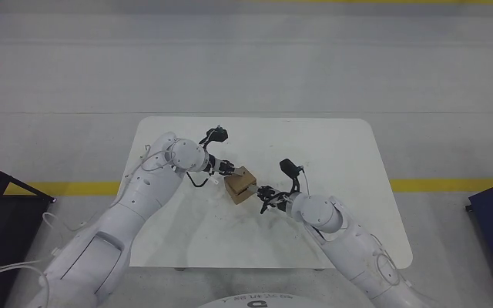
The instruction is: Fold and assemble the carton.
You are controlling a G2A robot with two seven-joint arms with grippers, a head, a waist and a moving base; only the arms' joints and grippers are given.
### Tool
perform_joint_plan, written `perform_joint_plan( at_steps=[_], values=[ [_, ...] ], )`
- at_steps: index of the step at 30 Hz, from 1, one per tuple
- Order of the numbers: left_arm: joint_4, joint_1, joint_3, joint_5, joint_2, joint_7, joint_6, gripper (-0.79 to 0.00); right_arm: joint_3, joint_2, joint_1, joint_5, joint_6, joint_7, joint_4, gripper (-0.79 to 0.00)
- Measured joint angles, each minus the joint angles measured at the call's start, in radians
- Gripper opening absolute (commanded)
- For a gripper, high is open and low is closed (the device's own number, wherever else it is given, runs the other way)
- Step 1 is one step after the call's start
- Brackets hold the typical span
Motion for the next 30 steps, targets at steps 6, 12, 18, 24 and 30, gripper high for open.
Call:
perform_joint_plan(
  at_steps=[6, 12, 18, 24, 30],
  values=[
    [-0.001, 0.001, 0.003, 0.001, -0.001, 0.000, 0.002, 0.000, 0.003, 0.002, -0.008, -0.006, 0.003, -0.001, -0.006, -0.194],
    [0.007, -0.003, 0.007, -0.002, -0.004, 0.000, 0.002, 0.000, -0.003, 0.000, 0.007, -0.005, 0.029, 0.008, 0.002, -0.142],
    [0.012, -0.005, 0.007, -0.003, -0.005, 0.003, -0.002, 0.000, -0.008, -0.002, 0.006, -0.004, 0.022, -0.004, 0.000, -0.142],
    [0.015, -0.006, 0.006, -0.005, -0.005, 0.002, -0.005, 0.000, -0.017, -0.004, 0.022, -0.005, 0.059, 0.003, 0.010, -0.157],
    [0.021, -0.007, 0.006, -0.008, -0.006, 0.001, -0.006, 0.000, -0.032, -0.009, 0.040, -0.007, 0.093, -0.003, 0.020, -0.142]
  ],
)
